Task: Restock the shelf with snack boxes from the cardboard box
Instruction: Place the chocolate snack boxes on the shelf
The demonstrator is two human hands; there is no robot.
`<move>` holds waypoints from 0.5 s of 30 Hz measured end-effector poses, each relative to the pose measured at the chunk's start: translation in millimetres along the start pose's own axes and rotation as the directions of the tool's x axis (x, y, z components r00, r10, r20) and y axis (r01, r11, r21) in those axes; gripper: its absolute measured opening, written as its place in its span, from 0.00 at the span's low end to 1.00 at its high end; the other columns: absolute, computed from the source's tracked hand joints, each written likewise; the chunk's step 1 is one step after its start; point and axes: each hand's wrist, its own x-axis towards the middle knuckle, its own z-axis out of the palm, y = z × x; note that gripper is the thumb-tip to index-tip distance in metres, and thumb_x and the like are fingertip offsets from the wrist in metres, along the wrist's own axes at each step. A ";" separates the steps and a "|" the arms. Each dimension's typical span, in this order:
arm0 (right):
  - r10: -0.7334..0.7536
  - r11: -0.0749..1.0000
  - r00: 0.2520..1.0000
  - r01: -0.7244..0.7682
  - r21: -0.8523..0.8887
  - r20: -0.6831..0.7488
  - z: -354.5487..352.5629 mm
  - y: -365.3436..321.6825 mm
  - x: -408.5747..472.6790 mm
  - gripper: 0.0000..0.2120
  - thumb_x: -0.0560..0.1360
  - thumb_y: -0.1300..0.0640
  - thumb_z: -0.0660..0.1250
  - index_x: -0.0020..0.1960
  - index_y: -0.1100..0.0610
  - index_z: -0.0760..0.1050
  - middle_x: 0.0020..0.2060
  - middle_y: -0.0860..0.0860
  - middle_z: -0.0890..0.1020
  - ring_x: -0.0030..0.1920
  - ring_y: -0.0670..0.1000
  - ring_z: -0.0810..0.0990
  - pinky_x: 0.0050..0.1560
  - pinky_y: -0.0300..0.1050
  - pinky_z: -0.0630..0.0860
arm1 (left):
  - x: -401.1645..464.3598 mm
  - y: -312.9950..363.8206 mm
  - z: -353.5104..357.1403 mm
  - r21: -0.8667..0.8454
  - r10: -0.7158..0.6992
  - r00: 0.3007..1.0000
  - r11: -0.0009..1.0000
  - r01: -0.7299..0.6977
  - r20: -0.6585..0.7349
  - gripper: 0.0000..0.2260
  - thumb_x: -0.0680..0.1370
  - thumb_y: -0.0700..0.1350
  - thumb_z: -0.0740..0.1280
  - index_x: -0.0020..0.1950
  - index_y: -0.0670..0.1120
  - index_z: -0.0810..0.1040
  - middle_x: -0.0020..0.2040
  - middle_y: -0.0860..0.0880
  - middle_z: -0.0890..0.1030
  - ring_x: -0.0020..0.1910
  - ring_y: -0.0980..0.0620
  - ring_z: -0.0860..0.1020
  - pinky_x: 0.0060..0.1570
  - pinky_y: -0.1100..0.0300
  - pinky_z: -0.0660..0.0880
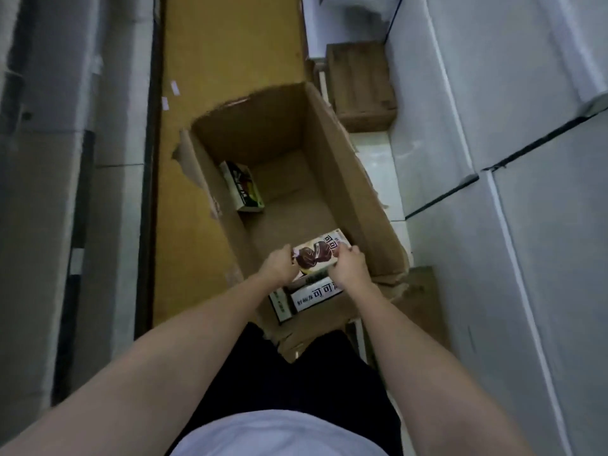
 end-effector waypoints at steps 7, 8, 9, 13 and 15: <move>0.052 0.996 0.992 -0.043 -0.079 0.114 21.4 24.0 61.4 0.26 0.76 0.55 0.65 0.72 0.58 0.65 0.66 0.61 0.68 0.66 0.63 0.67 0.68 0.55 0.66 | 54.6 -1.4 36.7 0.050 -0.128 0.988 0.991 0.124 0.085 0.31 0.77 0.49 0.69 0.76 0.44 0.60 0.72 0.40 0.64 0.71 0.39 0.65 0.70 0.47 0.66; 0.057 0.995 0.989 -0.046 -0.083 0.134 25.0 26.2 68.8 0.26 0.76 0.55 0.65 0.72 0.57 0.64 0.66 0.62 0.67 0.67 0.63 0.67 0.69 0.55 0.65 | 63.2 -4.7 42.5 0.103 -0.136 0.984 0.987 0.125 0.118 0.35 0.76 0.51 0.69 0.78 0.46 0.57 0.74 0.40 0.60 0.72 0.38 0.62 0.71 0.46 0.64; 0.057 0.995 0.987 -0.043 -0.091 0.153 28.4 28.6 76.4 0.27 0.75 0.54 0.66 0.72 0.57 0.64 0.67 0.62 0.66 0.68 0.64 0.66 0.70 0.56 0.64 | 72.4 -8.4 48.8 0.171 -0.139 0.981 0.978 0.115 0.136 0.38 0.75 0.54 0.71 0.78 0.47 0.54 0.75 0.41 0.59 0.73 0.38 0.60 0.71 0.46 0.63; 0.093 0.991 0.970 -0.068 -0.118 0.223 40.2 39.8 102.1 0.26 0.75 0.53 0.66 0.71 0.55 0.65 0.68 0.62 0.66 0.68 0.64 0.67 0.71 0.56 0.64 | 101.9 -20.9 70.3 0.341 -0.118 0.984 0.938 0.067 0.130 0.46 0.72 0.60 0.72 0.80 0.49 0.47 0.78 0.39 0.55 0.77 0.37 0.54 0.75 0.40 0.53; 0.107 0.990 0.964 -0.079 -0.119 0.242 46.4 47.7 111.6 0.24 0.76 0.53 0.66 0.69 0.55 0.67 0.67 0.61 0.66 0.67 0.63 0.68 0.71 0.56 0.65 | 111.9 -22.7 80.0 0.356 -0.118 0.983 0.932 0.062 0.139 0.49 0.71 0.55 0.74 0.81 0.49 0.43 0.79 0.38 0.50 0.79 0.37 0.48 0.76 0.37 0.45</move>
